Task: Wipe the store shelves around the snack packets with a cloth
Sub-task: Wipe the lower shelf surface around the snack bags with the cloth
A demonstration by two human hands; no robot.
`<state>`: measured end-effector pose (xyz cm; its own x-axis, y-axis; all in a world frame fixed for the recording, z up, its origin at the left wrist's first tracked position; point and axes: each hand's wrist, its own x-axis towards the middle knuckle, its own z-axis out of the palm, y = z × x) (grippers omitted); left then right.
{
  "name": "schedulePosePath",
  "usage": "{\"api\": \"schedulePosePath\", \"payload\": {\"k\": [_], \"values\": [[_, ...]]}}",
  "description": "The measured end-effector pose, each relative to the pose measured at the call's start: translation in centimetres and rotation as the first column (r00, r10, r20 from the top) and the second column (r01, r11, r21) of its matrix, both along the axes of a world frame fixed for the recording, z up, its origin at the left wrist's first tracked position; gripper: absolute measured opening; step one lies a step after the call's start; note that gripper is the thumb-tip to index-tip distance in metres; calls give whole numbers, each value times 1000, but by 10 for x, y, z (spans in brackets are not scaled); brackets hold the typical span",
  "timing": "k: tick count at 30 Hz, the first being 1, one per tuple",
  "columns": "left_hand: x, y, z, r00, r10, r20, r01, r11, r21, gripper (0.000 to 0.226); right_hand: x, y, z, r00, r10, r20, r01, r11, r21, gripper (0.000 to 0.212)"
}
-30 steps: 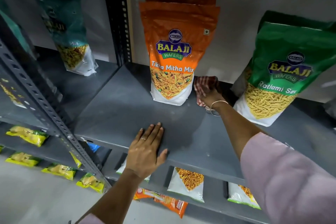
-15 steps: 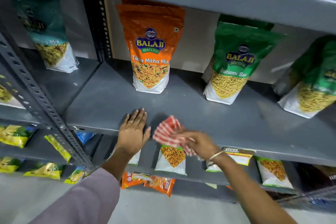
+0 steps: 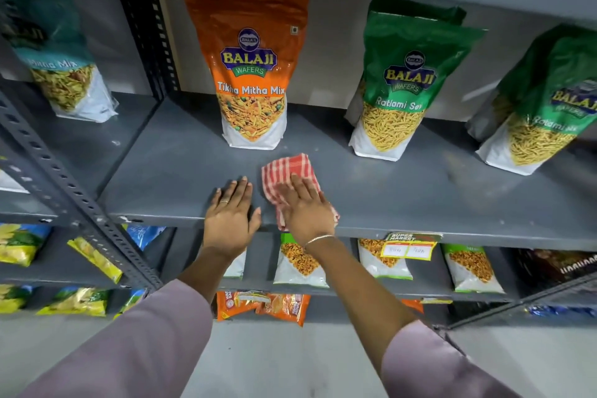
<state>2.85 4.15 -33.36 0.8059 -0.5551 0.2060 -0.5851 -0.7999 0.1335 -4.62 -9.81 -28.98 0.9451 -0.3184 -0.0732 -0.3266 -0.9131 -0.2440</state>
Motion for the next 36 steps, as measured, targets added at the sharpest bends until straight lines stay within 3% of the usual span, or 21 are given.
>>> {"api": "schedulePosePath", "payload": {"k": [3, 6, 8, 10, 12, 15, 18, 20, 22, 24, 26, 29, 32, 34, 36], "values": [[0, 0, 1, 1000, 6, 6, -6, 1000, -1, 64, -18, -41, -3, 994, -81, -67, 76, 994, -75, 52], [1, -1, 0, 1000, 2, 5, -2, 1000, 12, 65, -43, -96, -2, 883, -465, -54, 463, 885, -50, 54], [2, -2, -2, 1000, 3, 11, -3, 1000, 1, 64, -42, -105, -2, 798, -599, -68, 598, 800, -39, 56], [2, -3, -3, 1000, 1, 10, -1, 1000, -12, 62, -27, -82, -6, 856, -514, -63, 505, 855, -116, 61], [2, -2, -3, 1000, -3, 23, 4, 1000, -31, 61, -6, -42, -10, 966, -258, -19, 253, 959, -130, 61], [2, -2, -4, 1000, -13, 27, 15, 999, -49, 61, 5, -14, -5, 1000, -22, 5, 22, 1000, -14, 51], [2, -1, -3, 999, -11, 35, 13, 997, -79, 60, -10, -45, -6, 998, -58, -27, 55, 995, -84, 52], [2, 1, -4, 1000, -10, 24, 12, 997, -76, 60, -28, -80, -8, 963, -256, -90, 240, 959, -153, 56], [2, 0, -4, 1000, -10, 20, 11, 997, -75, 60, -46, -106, -5, 861, -504, -66, 495, 862, -109, 56], [2, 1, -3, 1000, -8, 3, 8, 997, -75, 59, -45, -101, -1, 790, -612, -48, 609, 791, -62, 54], [1, 1, 1, 999, -16, -28, 14, 997, -73, 58, -30, -74, 1, 828, -558, -53, 552, 828, -100, 53], [1, 2, 4, 998, -31, -50, 28, 998, -52, 58, -4, -22, -3, 953, -301, -26, 296, 949, -104, 52], [2, 3, 0, 998, -54, -41, 52, 997, -50, 63, -1, -10, -5, 986, -165, -20, 164, 986, -30, 52], [1, 2, -1, 997, -61, -47, 59, 997, -44, 71, -15, -28, -2, 982, -185, -46, 184, 983, -19, 51], [1, 0, -3, 998, -58, -18, 58, 998, -26, 78, -37, -59, -1, 938, -340, -64, 337, 940, -51, 52]]}}
